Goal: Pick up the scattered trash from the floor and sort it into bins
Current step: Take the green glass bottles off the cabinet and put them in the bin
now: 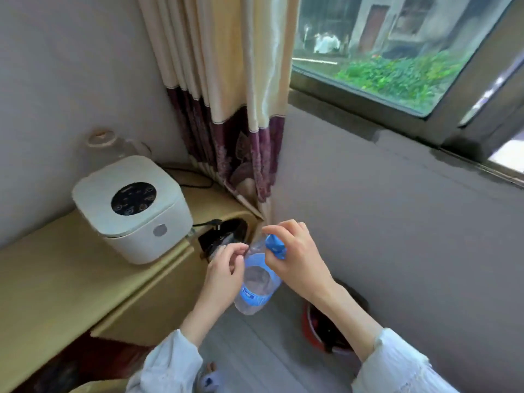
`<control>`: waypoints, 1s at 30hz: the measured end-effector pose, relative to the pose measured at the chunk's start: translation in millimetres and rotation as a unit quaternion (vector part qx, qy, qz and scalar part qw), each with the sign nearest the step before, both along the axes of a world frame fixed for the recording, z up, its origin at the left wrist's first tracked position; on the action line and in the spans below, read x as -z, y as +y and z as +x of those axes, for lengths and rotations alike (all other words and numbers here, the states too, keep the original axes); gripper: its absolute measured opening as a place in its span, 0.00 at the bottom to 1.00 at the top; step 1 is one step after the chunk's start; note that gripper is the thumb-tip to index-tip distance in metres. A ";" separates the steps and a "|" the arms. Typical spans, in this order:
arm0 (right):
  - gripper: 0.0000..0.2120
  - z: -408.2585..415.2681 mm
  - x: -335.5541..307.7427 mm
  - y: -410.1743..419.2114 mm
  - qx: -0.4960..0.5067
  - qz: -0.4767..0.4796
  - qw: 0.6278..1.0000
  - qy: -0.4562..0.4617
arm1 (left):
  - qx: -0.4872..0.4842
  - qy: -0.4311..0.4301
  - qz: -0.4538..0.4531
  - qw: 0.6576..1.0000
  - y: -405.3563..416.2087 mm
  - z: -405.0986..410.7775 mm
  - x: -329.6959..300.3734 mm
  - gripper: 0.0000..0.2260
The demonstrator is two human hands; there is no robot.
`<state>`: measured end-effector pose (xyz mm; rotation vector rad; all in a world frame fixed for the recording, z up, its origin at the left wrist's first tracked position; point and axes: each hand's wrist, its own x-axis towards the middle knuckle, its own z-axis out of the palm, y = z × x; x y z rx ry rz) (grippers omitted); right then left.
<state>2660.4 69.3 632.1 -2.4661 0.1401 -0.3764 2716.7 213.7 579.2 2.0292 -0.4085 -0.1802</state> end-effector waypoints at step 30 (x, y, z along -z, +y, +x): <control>0.22 -158.4 372.2 -265.5 0.565 0.335 0.672 0.341 | 0.312 0.238 0.349 0.851 -244.4 -63.9 324.1 0.14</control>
